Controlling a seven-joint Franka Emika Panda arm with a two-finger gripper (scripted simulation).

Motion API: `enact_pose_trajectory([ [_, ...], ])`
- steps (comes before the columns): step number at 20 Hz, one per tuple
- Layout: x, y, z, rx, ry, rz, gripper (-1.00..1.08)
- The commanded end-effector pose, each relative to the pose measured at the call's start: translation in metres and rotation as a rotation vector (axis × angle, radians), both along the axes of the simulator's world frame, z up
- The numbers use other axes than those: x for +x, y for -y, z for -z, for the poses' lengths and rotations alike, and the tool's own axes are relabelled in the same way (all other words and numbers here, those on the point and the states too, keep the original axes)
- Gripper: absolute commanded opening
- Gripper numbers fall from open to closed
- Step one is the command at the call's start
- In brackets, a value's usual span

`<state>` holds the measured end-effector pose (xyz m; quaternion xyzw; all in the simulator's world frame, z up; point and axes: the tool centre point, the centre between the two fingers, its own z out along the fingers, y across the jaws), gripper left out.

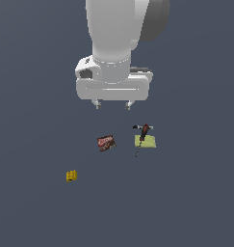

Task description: Pick up a designated object from a clutter of objects.

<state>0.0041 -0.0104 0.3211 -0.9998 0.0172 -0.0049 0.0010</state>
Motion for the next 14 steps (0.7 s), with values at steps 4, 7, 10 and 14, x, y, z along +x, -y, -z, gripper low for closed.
enact_pose_trajectory([
  [4, 0.000, -0.005, -0.001, 0.005, 0.005, -0.002, 1.00],
  [7, 0.000, -0.017, -0.005, 0.019, 0.017, -0.007, 1.00],
  [10, 0.000, -0.025, -0.010, 0.029, 0.026, -0.012, 1.00],
  [14, 0.000, -0.025, -0.009, 0.028, 0.025, -0.012, 1.00],
])
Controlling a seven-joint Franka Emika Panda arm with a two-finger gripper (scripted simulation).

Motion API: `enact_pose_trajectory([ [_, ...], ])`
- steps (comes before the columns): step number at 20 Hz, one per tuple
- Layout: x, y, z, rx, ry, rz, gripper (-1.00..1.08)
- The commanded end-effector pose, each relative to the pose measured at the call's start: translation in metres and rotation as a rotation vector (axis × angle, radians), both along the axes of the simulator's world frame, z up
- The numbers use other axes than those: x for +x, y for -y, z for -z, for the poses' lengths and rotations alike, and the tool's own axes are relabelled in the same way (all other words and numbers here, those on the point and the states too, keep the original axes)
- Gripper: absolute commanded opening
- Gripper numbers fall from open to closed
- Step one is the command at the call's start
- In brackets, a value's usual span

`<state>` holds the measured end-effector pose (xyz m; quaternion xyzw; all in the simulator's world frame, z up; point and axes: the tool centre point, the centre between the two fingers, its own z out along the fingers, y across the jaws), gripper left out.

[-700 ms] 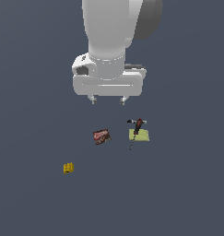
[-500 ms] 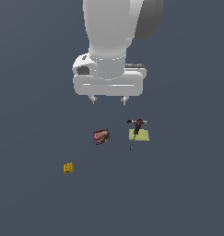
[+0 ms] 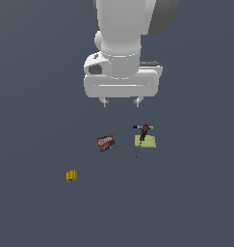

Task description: Pick up a designated object from a clutter of objects.

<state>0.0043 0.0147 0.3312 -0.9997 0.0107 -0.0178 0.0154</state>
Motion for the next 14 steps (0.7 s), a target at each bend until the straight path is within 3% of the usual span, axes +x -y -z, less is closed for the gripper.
enact_pose_trajectory([
  [1, 0.000, 0.000, 0.002, -0.001, -0.001, 0.003, 1.00],
  [14, 0.004, -0.030, 0.065, -0.014, -0.013, 0.092, 1.00],
])
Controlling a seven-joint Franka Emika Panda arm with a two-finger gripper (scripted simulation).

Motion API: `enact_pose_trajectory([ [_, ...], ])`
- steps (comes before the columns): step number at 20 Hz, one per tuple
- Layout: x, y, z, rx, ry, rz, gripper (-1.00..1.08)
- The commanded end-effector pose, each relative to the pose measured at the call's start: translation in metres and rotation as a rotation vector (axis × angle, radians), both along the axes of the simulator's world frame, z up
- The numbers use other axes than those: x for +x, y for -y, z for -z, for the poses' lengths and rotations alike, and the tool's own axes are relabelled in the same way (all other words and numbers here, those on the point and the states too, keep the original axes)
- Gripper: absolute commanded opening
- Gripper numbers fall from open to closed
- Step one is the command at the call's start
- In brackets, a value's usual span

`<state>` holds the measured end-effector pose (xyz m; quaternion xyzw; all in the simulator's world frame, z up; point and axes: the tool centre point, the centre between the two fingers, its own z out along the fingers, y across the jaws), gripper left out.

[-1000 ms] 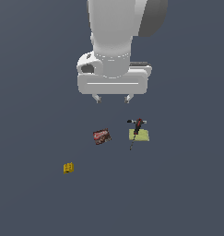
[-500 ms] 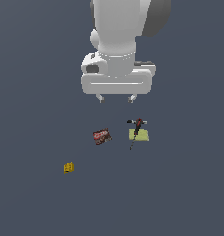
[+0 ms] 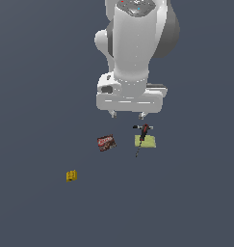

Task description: Pick up a designated object from a clutter of objects.

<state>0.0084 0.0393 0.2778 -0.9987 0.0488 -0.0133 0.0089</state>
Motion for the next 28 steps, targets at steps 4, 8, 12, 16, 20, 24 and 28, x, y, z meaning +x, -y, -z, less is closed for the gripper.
enact_pose_trajectory([
  [4, -0.003, -0.024, 0.048, -0.008, -0.008, 0.065, 1.00],
  [8, -0.010, -0.044, 0.088, -0.013, -0.013, 0.119, 1.00],
  [12, -0.021, -0.063, 0.125, -0.015, -0.018, 0.170, 1.00],
  [16, -0.032, -0.077, 0.154, -0.015, -0.023, 0.210, 1.00],
  [20, -0.042, -0.088, 0.175, -0.014, -0.026, 0.239, 1.00],
  [24, -0.049, -0.094, 0.188, -0.013, -0.028, 0.258, 1.00],
  [28, -0.052, -0.097, 0.193, -0.013, -0.030, 0.266, 1.00],
])
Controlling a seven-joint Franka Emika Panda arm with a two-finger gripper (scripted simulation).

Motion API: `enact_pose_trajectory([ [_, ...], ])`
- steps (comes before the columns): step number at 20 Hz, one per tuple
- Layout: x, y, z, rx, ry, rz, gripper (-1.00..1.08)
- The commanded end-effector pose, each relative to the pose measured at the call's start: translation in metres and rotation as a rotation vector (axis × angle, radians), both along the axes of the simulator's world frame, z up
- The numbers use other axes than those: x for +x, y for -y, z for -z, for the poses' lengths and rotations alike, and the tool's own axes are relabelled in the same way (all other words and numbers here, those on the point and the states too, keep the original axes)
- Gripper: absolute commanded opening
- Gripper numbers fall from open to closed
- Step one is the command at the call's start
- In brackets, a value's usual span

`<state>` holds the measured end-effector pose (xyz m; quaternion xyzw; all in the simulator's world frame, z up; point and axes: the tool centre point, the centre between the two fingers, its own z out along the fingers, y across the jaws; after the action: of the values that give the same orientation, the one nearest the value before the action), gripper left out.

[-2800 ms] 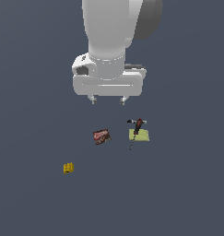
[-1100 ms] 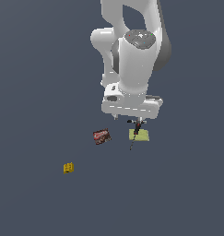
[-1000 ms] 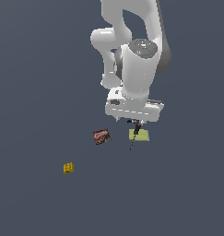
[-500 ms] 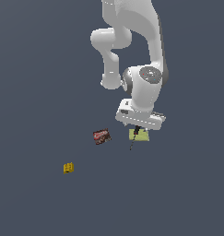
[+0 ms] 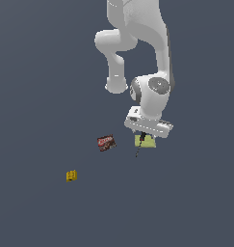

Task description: Pick up a designated object from a clutter of objects.

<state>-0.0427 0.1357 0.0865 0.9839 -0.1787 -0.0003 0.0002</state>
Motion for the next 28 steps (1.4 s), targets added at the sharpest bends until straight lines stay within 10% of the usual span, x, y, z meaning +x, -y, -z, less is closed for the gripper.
enact_pose_trajectory([
  [1, -0.001, -0.001, 0.002, 0.000, 0.001, 0.004, 1.00],
  [21, -0.001, -0.001, 0.052, 0.000, 0.001, 0.004, 1.00],
  [22, -0.001, -0.001, 0.052, 0.000, 0.001, 0.004, -1.00],
  [28, -0.001, -0.001, 0.052, 0.000, 0.001, 0.004, -1.00],
])
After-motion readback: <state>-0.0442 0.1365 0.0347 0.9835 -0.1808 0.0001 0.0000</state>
